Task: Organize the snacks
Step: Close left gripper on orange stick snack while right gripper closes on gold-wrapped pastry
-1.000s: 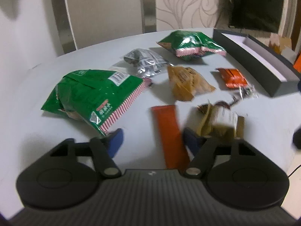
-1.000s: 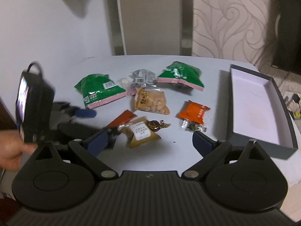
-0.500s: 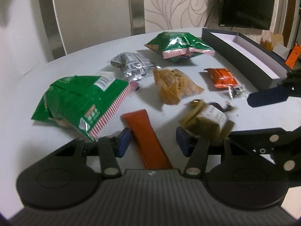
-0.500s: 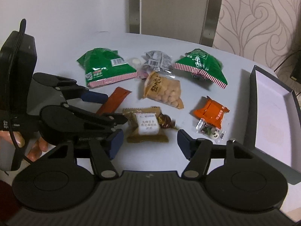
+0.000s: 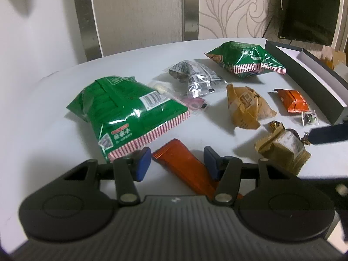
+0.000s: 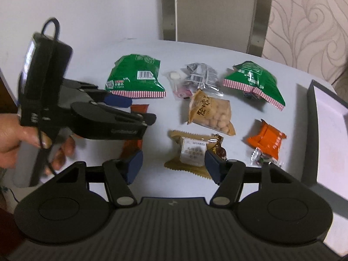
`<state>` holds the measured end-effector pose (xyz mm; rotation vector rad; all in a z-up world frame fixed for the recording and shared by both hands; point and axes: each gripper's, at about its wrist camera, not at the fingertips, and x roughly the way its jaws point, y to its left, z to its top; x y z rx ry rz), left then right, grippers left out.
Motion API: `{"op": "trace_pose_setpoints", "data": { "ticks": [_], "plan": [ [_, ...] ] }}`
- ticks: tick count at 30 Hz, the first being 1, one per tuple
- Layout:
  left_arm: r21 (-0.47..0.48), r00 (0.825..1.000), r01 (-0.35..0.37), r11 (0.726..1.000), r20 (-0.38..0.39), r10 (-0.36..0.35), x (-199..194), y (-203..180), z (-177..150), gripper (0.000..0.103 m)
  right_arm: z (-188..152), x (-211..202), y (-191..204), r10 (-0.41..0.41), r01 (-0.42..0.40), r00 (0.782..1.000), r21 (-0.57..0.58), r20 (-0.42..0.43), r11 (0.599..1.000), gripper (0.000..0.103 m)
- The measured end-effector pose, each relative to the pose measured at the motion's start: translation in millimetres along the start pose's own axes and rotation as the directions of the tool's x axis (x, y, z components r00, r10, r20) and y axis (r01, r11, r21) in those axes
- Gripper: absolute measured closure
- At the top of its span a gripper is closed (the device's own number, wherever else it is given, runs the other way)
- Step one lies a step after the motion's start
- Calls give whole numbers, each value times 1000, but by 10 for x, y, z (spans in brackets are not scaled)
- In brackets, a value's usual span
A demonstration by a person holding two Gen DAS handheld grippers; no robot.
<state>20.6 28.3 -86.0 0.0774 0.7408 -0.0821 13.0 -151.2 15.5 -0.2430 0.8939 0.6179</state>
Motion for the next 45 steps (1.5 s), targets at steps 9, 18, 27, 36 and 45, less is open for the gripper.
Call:
{"op": "trace_pose_setpoints", "data": {
  "ticks": [9, 18, 27, 36, 45],
  "plan": [
    [24, 1000, 21, 999, 4, -22, -148, -3, -152, 45, 60, 257, -180, 5, -4, 1000, 66, -18, 998, 51],
    [-4, 1000, -7, 1000, -12, 7, -142, 2, -166, 21, 72, 482, -118, -14, 16, 998, 31, -65, 999, 48],
    [-48, 998, -56, 997, 11, 57, -179, -47, -253, 18, 28, 473, -97, -31, 33, 998, 27, -53, 999, 48],
    [-85, 995, -93, 992, 12, 94, -233, -93, -294, 18, -64, 421, -138, -73, 76, 996, 82, -47, 994, 30],
    [-38, 999, -50, 998, 8, 51, -192, -92, -240, 19, -99, 395, -122, -107, 108, 994, 32, -28, 994, 27]
  ]
}}
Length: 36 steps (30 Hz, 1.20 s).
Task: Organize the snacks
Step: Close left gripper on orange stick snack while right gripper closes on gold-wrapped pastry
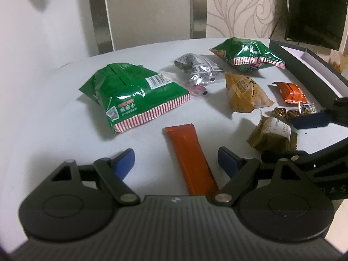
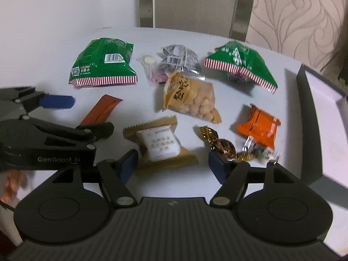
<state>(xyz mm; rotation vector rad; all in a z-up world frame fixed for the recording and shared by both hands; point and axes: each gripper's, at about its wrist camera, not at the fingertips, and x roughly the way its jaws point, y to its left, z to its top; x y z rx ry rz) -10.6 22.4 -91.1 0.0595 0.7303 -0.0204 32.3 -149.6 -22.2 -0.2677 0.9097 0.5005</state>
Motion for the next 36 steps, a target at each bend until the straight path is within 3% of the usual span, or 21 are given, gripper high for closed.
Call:
{"op": "trace_pose_setpoints", "data": {
  "ticks": [2, 3, 5, 6, 7, 13, 20, 28, 36],
  "plan": [
    [3, 1000, 7, 1000, 4, -7, -2, 6, -10, 20, 16, 6, 15, -4, 4, 1000, -24, 0, 1000, 27],
    [11, 1000, 18, 1000, 10, -19, -11, 3, -15, 26, 18, 10, 10, 5, -5, 1000, -28, 1, 1000, 27],
    [32, 998, 51, 998, 19, -52, -35, -30, -8, 49, 19, 20, -2, 25, -25, 1000, -30, -3, 999, 31],
    [45, 997, 68, 997, 22, -69, -48, -55, -2, 67, 26, 19, -8, 37, -38, 999, -26, -5, 999, 39],
    [54, 997, 78, 995, 23, -79, -55, -78, 1, 77, 33, 17, -2, 45, -45, 999, -21, -6, 999, 40],
    [3, 990, 137, 991, 18, -137, -48, 12, 10, 78, 24, -10, 67, 19, -19, 1000, -34, -8, 999, 42],
    [-18, 989, 151, 988, -7, -151, -55, 45, 58, 79, 24, -138, 67, 10, -10, 1000, -2, 8, 1000, 43],
    [17, 984, 174, 985, 22, -174, -152, 87, 217, 79, 107, -319, 76, 5, -7, 999, 46, 45, 999, 43],
    [89, 958, 277, 957, 56, -283, -218, -104, 526, 79, 145, -629, 59, -68, 63, 996, 88, 56, 994, 43]
  ]
}}
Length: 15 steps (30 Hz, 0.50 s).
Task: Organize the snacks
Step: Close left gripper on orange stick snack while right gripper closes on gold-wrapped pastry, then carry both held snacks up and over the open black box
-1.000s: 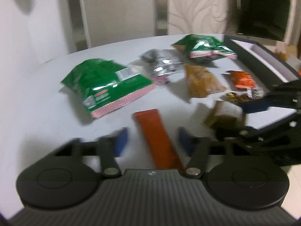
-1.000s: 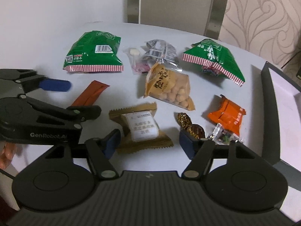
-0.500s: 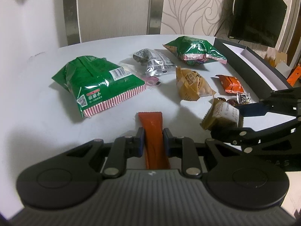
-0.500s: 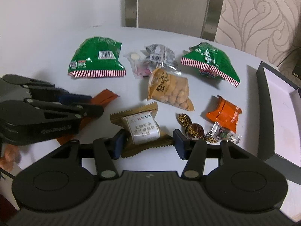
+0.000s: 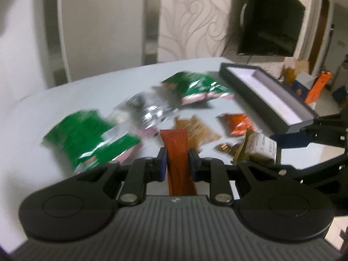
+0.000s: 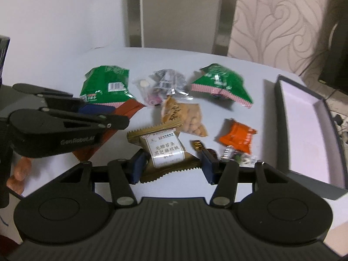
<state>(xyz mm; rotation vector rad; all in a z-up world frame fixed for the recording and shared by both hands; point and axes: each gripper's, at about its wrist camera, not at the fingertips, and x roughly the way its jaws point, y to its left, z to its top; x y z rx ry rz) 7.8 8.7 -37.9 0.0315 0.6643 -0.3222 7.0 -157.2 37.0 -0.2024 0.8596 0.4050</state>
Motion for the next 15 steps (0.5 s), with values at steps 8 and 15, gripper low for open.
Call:
{"op": "trace_pose_setpoints", "data": {
  "ticks": [8, 15],
  "plan": [
    [34, 997, 41, 999, 60, -43, 299, -453, 475, 79, 95, -165, -497, -70, 69, 997, 37, 27, 997, 44],
    [56, 995, 41, 998, 91, -46, 805, -1008, 937, 79, 222, -222, -1390, -114, 109, 990, 62, 85, 992, 44]
  ]
}}
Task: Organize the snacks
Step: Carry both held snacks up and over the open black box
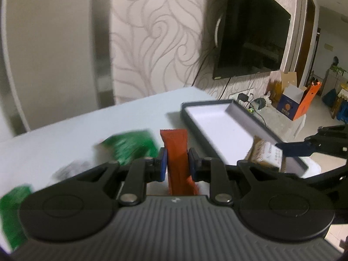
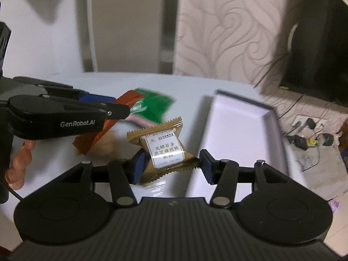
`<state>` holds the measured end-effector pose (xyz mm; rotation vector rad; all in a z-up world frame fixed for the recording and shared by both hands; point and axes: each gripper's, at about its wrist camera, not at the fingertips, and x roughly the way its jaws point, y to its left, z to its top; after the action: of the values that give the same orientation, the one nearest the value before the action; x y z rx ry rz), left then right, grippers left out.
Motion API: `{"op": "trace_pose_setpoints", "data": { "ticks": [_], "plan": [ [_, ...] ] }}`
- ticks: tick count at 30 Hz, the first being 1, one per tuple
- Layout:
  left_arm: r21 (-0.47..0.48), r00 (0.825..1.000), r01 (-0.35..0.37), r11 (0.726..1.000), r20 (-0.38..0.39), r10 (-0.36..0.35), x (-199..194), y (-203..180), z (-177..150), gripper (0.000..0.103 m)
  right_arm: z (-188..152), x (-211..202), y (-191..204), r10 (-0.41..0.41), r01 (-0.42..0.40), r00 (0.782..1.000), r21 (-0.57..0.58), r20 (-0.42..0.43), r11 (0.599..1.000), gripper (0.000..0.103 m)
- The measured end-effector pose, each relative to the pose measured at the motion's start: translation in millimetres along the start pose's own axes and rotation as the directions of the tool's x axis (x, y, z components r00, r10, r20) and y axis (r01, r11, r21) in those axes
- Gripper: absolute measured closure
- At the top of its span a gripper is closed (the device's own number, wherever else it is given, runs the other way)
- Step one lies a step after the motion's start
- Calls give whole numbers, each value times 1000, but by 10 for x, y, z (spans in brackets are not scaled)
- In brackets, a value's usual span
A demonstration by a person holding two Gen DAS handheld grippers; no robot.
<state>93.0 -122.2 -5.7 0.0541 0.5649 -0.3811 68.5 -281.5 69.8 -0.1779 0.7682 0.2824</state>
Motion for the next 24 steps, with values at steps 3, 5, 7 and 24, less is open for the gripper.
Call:
{"op": "trace_pose_setpoints", "data": {
  "ticks": [3, 5, 7, 24],
  "plan": [
    [0, 1000, 7, 1000, 8, -7, 294, -257, 159, 79, 24, 50, -435, -32, 32, 999, 16, 14, 999, 44],
    [-11, 1000, 18, 1000, 11, -18, 457, -399, 247, 79, 6, 109, -690, -47, 47, 999, 26, 2, 999, 44],
    [-8, 1000, 27, 1000, 16, -27, 599, -549, 307, 79, -38, 175, -910, -59, 59, 998, 19, -19, 998, 44],
    [20, 998, -38, 999, -50, 39, 1395, -1001, 308, 78, -383, 792, -1372, -5, 1, 988, -20, -153, 1000, 44]
  ]
}}
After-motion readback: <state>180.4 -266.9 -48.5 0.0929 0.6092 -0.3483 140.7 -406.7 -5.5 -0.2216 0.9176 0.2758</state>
